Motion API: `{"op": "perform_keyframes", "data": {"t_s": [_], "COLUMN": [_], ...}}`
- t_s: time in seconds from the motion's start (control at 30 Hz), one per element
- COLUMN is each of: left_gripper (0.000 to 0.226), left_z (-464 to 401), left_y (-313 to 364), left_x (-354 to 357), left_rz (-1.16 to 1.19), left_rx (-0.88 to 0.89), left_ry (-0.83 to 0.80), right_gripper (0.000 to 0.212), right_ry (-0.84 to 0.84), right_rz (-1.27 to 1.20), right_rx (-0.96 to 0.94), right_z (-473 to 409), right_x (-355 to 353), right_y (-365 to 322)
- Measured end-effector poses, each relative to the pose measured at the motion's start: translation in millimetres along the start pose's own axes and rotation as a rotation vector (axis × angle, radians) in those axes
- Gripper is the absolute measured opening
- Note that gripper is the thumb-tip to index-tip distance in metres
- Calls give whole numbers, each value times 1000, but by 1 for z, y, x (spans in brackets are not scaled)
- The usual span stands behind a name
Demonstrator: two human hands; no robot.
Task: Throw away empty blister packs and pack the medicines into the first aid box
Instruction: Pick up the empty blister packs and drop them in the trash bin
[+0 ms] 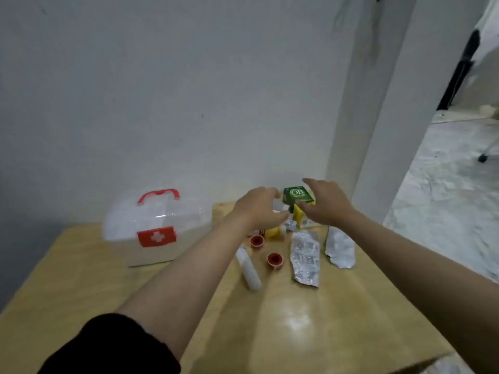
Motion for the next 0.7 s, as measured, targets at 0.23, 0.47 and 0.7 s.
{"op": "perform_keyframes", "data": {"t_s": [0.23,0.47,0.7], "left_gripper": [57,53,53], "left_z": [20,33,29], "left_y": [10,16,16], "left_x": [75,111,113], "left_rz": [-211,-376,-329], "left_rx": [-35,-46,-121], "left_ry": [-188,-286,-257], "right_gripper": [64,62,53], "right_ry": [23,-123,-105], "right_rz": [-13,45,-55], "right_rx": [160,300,314], "right_z": [60,95,117], "right_x": [26,60,67], "right_y": [60,90,94]}}
Point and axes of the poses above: each hand's wrist, its own z-axis away from the middle knuckle, its own x-axis out of the palm, y = z × x, the point moved 9 cm from there along -z, towards the middle knuckle
